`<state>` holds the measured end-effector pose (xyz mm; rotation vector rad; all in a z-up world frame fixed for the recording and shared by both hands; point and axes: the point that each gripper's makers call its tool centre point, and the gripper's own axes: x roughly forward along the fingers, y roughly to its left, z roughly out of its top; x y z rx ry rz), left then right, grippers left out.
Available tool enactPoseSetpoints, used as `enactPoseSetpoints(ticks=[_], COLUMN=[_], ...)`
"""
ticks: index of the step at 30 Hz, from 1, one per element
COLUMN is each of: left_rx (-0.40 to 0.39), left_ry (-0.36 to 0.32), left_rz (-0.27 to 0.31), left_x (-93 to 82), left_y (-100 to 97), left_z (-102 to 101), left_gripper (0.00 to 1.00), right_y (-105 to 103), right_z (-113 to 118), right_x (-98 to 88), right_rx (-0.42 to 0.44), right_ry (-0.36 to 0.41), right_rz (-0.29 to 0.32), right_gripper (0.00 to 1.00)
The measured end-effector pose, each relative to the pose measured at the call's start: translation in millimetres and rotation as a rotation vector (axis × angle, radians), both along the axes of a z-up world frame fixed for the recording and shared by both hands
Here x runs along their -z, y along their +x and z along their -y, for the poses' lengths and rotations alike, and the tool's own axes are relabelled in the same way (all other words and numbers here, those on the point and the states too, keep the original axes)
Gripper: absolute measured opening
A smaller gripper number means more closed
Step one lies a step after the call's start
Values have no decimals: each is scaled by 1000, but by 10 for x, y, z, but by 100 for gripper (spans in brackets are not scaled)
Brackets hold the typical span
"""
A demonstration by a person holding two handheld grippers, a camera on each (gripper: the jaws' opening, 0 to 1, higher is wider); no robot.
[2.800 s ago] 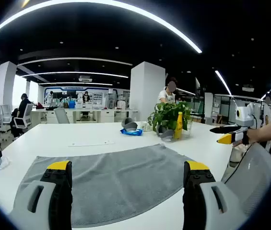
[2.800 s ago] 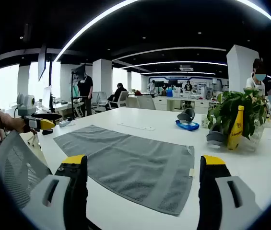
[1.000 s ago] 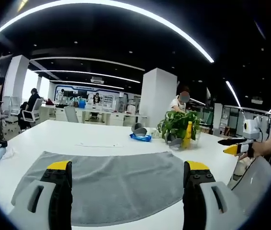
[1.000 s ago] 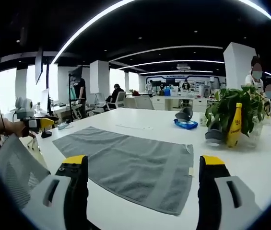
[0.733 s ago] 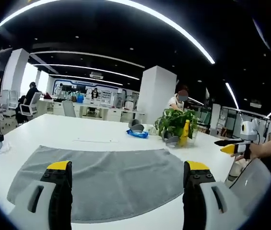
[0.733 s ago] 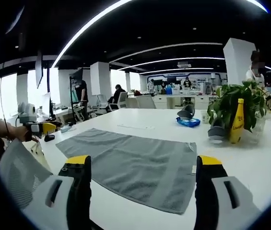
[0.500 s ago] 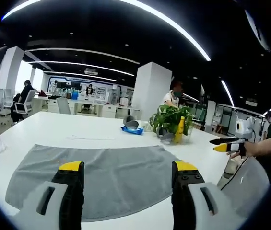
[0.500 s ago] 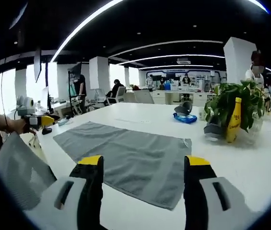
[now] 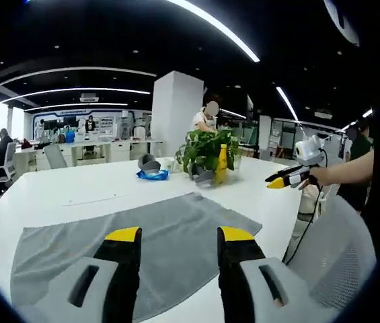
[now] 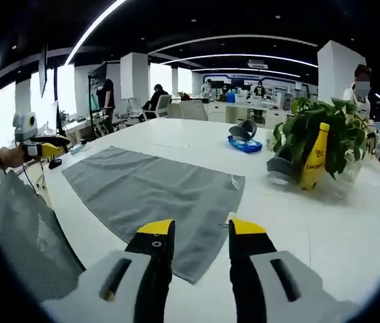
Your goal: Fold the towel on the table until its edges align and the towel forms a compact rectangular stack.
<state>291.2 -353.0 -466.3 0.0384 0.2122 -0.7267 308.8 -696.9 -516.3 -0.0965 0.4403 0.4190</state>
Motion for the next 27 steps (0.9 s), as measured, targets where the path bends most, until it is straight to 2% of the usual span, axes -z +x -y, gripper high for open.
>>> enactPoseSetpoints(ticks=[2, 4, 7, 10, 12, 14, 16, 18, 21, 22, 24, 25, 27], left_rx=[43, 74, 97, 94, 87, 81, 58, 48, 45, 51, 93, 99, 114], left_ry=[9, 16, 2, -27, -30, -21, -8, -7, 2, 11, 17, 17, 18], left_rz=[6, 37, 69, 83, 90, 95, 114, 110, 109, 109, 82, 78, 75], left_x=[-34, -90, -235, -357, -379, -370, -335, -292, -245, -237, -211, -206, -188], left_y=[15, 43, 33, 20, 11, 6, -6, -19, -48, -53, -96, -100, -101], left_z=[155, 281, 472, 612, 696, 748, 826, 882, 991, 1019, 1112, 1134, 1177], left_gripper=[48, 49, 55, 56, 57, 59, 61, 63, 67, 68, 71, 72, 73], right_y=[42, 77, 126, 169, 177, 198, 228, 255, 256, 271, 289, 311, 357], right_z=[81, 129, 171, 211, 207, 253, 306, 373, 458, 488, 473, 510, 532], right_x=[-80, -139, -180, -263, -319, -341, -361, -338, -351, -377, -379, -343, -316], right_rx=[-2, -4, -10, -40, -82, -107, -117, -130, -149, -170, -267, -302, -336], right_ry=[25, 48, 77, 48, 18, -8, -6, -6, -62, -79, -119, -153, -168], right_rz=[-3, 8, 10, 28, 38, 37, 50, 39, 38, 47, 50, 20, -4], right_gripper=[28, 26, 27, 26, 26, 27, 33, 33, 33, 33, 37, 38, 36])
